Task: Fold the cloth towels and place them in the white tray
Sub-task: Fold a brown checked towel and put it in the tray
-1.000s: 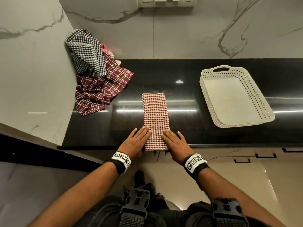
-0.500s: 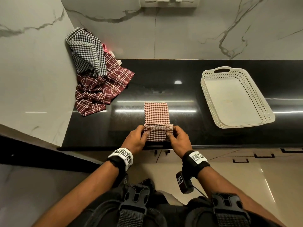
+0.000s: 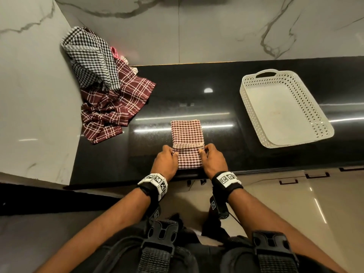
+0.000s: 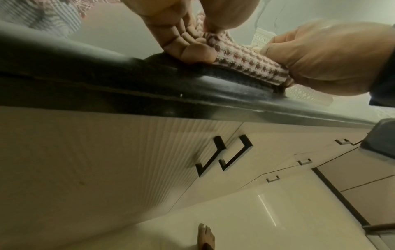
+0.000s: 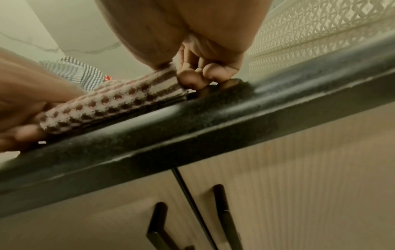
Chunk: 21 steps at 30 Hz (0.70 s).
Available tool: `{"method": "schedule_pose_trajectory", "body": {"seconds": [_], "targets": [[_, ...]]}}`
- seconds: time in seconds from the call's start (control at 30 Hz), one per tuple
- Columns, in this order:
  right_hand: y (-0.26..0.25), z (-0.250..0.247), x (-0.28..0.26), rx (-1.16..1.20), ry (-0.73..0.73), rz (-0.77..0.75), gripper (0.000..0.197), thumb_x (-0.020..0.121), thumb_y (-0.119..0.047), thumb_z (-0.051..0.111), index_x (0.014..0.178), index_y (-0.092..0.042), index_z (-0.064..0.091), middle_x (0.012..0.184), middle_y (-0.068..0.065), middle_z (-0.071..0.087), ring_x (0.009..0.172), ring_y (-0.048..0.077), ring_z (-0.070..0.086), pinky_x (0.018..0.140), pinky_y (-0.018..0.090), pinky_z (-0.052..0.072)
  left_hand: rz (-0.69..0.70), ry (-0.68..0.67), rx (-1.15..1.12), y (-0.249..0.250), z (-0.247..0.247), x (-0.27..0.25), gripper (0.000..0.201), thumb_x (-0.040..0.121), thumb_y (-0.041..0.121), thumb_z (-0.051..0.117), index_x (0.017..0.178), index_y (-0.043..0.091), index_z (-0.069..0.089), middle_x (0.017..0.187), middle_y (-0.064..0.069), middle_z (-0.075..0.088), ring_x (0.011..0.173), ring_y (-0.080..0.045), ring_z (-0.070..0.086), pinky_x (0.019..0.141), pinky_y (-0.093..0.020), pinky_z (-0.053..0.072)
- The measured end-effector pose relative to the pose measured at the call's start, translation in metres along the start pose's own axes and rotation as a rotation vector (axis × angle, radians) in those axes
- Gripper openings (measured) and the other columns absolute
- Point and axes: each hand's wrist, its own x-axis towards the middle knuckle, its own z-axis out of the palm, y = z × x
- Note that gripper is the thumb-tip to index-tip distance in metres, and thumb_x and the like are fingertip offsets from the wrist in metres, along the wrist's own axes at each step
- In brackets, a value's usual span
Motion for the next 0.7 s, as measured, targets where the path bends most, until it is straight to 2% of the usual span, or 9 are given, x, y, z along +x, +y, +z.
{"method": "schedule_pose_trajectory", "body": {"seconds": [0.13,0.2,0.27,0.3,0.37,0.43,0.5,0.63,0.7], "targets": [[-0.005,-0.002,-0.006,-0.016,0.032,-0.005,0.02,0.099,-0.036,0.049,0.107,-0.018,0.048,0.101,0.005,0.063,0.09,0.026,0.061,0.08,0.044,0.052,0.041,0.111,0.039,-0.001,-0.001,-0.007,0.03,0.099,0.041,0.047,0.113,0.016,0.039,0.098,-0.001,0.054,0.088,-0.025,0.059,0.072,-0.036,0.043],[-0.006,-0.004,-0.015,-0.176,0.133,-0.171,0.021,0.095,-0.029,0.051,0.112,-0.017,0.048,0.108,0.005,0.057,0.096,0.025,0.055,0.084,0.044,0.048,0.268,0.203,0.138,-0.006,0.0,-0.013,0.031,0.096,0.04,0.049,0.114,0.016,0.043,0.106,-0.003,0.053,0.092,-0.022,0.054,0.078,-0.04,0.046],[-0.009,-0.004,-0.026,-0.356,0.145,-0.361,0.034,0.092,-0.028,0.05,0.123,-0.016,0.047,0.12,0.006,0.053,0.109,0.027,0.051,0.093,0.045,0.043,0.554,0.215,0.306,-0.015,0.006,-0.016,0.036,0.094,0.037,0.05,0.12,0.012,0.051,0.121,-0.009,0.055,0.105,-0.026,0.055,0.089,-0.046,0.049],[-0.011,-0.003,-0.029,-0.388,0.086,-0.421,0.042,0.093,-0.029,0.048,0.132,-0.014,0.044,0.132,0.008,0.049,0.123,0.028,0.046,0.103,0.048,0.038,0.668,0.176,0.393,-0.018,0.009,-0.016,0.043,0.094,0.035,0.049,0.128,0.01,0.052,0.133,-0.012,0.054,0.118,-0.029,0.053,0.101,-0.05,0.047],[-0.014,0.001,-0.029,-0.431,-0.085,-0.48,0.057,0.1,-0.033,0.038,0.151,-0.011,0.026,0.159,0.01,0.026,0.149,0.028,0.019,0.12,0.055,0.015,0.796,0.081,0.549,-0.025,0.012,-0.011,0.057,0.097,0.037,0.042,0.145,0.007,0.043,0.153,-0.014,0.04,0.141,-0.03,0.038,0.119,-0.049,0.028],[-0.01,0.006,-0.023,-0.53,-0.239,-0.5,0.065,0.102,-0.037,0.027,0.158,-0.011,0.005,0.167,0.007,0.0,0.153,0.023,-0.006,0.121,0.058,-0.001,0.806,-0.037,0.684,-0.031,0.012,0.0,0.066,0.1,0.046,0.031,0.154,0.008,0.03,0.161,-0.013,0.027,0.15,-0.027,0.023,0.123,-0.047,0.017],[0.0,0.008,-0.016,-0.628,-0.33,-0.517,0.07,0.101,-0.045,0.022,0.157,-0.013,-0.006,0.166,0.005,-0.013,0.151,0.02,-0.017,0.119,0.061,-0.004,0.763,-0.139,0.772,-0.037,0.011,0.009,0.075,0.1,0.057,0.02,0.157,0.009,0.017,0.164,-0.012,0.016,0.153,-0.026,0.011,0.124,-0.048,0.011],[0.014,0.006,-0.01,-0.678,-0.34,-0.516,0.084,0.096,-0.063,0.02,0.156,-0.015,-0.013,0.164,0.004,-0.021,0.149,0.019,-0.023,0.118,0.061,-0.012,0.704,-0.203,0.802,-0.039,0.01,0.013,0.089,0.093,0.07,0.0,0.158,0.009,0.004,0.166,-0.013,0.002,0.153,-0.026,0.0,0.123,-0.051,0.005],[0.015,0.006,-0.011,-0.671,-0.321,-0.503,0.091,0.093,-0.069,0.023,0.157,-0.014,-0.012,0.164,0.004,-0.02,0.15,0.02,-0.022,0.117,0.059,-0.015,0.703,-0.205,0.788,-0.04,0.01,0.011,0.092,0.092,0.073,0.002,0.158,0.01,0.003,0.166,-0.013,0.001,0.153,-0.026,-0.001,0.123,-0.052,0.004]]}}
